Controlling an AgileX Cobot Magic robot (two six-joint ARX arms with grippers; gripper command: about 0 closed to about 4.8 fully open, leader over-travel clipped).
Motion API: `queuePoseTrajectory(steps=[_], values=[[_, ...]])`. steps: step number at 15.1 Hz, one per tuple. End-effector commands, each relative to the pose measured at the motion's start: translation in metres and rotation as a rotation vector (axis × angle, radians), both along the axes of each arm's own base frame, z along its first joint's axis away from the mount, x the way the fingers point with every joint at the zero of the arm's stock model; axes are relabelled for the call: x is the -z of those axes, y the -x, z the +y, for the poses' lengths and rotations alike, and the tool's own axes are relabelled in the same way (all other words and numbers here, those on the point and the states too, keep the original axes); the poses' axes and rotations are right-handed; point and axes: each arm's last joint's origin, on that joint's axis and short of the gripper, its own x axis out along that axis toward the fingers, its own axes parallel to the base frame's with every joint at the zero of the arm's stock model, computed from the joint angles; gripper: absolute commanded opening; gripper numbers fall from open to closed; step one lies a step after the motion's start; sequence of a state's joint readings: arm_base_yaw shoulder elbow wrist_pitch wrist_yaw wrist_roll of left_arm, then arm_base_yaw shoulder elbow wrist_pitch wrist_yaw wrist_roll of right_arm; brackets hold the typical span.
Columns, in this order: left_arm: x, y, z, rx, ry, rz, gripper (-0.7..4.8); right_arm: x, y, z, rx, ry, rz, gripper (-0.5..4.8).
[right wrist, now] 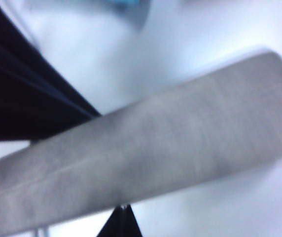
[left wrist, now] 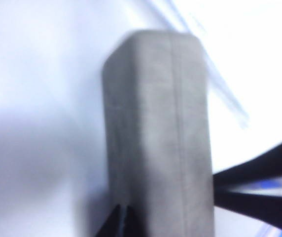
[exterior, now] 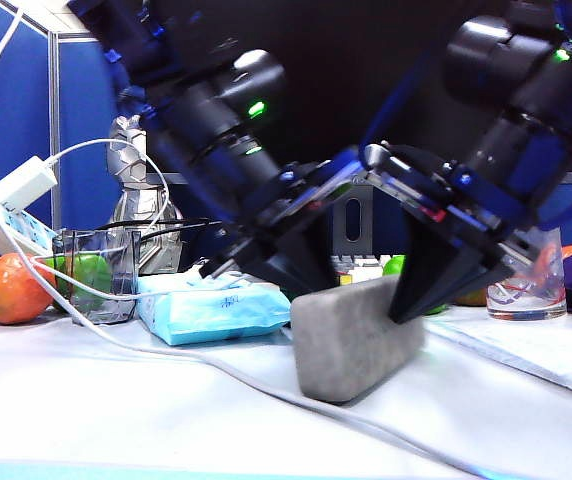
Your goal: Pick up the glasses, fold the temples of the glasses, place the glasses into the glasses case, and finally close the glasses case.
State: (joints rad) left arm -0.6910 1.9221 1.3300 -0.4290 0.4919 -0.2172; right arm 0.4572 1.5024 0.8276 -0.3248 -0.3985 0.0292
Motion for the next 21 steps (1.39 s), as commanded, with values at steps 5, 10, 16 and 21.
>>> queuePoseTrajectory(steps=[5,10,16,21], values=[[-0.02,0.001,0.008,-0.1,-0.093,-0.128,-0.06,-0.039,0.007,-0.009,0.111,0.065,-0.219,-0.01],[-0.043,0.006,0.012,-0.113,-0.057,-0.175,-0.06,-0.052,0.014,-0.011,0.096,0.017,-0.253,-0.01],[-0.041,0.009,0.014,-0.099,-0.068,-0.143,-0.06,-0.016,-0.004,0.003,0.013,-0.056,-0.104,-0.01],[-0.041,0.009,0.014,-0.098,-0.073,-0.137,-0.06,-0.003,0.002,-0.006,0.108,0.151,-0.03,-0.01]])
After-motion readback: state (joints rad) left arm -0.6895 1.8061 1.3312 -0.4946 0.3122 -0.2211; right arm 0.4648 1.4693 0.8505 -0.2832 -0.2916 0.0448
